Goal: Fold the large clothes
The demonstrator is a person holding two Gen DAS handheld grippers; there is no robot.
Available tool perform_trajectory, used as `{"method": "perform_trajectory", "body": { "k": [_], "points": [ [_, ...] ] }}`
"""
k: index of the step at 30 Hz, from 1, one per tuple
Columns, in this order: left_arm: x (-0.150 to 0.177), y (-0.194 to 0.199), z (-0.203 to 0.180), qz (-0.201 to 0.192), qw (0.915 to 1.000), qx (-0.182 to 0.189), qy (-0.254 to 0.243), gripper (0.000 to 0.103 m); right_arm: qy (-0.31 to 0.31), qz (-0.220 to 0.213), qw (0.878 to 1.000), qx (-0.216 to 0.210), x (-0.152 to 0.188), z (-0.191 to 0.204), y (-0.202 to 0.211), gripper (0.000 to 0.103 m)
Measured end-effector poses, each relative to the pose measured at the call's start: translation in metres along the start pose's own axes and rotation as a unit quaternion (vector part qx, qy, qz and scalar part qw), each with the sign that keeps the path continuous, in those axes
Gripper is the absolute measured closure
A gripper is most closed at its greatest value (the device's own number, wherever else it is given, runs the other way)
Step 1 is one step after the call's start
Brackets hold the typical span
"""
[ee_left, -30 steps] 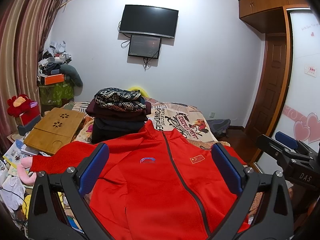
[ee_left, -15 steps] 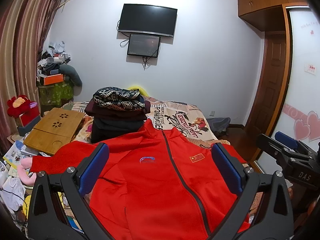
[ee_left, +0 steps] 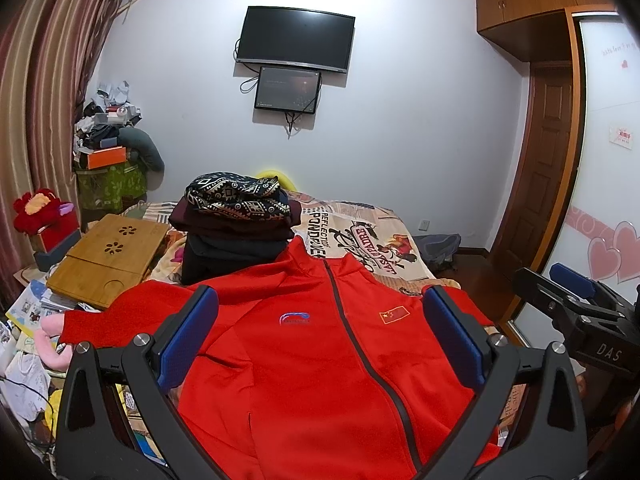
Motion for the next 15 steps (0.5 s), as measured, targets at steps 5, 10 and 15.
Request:
{"method": "perform_trajectory", "body": {
  "k": [5, 10, 15],
  "points": [
    [0.001, -0.003, 0.002, 0.004, 1.0, 0.0, 0.003, 0.0, 0.0, 0.0, 1.0, 0.001, 0.001, -0.001, -0.001, 0.0],
    [0.002, -0.008, 0.007, 0.008, 0.9999, -0.001, 0.009, 0.0, -0.001, 0.001, 1.0, 0.003, 0.002, -0.001, -0.006, 0.0],
    [0.002, -0.017, 0.018, 0.011, 0.9998, -0.009, 0.014, 0.0, 0.004, 0.011, 1.0, 0.008, 0.002, 0.002, -0.017, 0.0]
  ]
}}
Point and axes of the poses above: each gripper's, at about its wrist camera, not at the fingertips, and y roughly against the way its jaws point, z to its left, x to its underside, the point moved 4 cm from there along -y, roughly the way its jaws point, and after that the axes turned 1 degree about x, right-handed, at the moved point
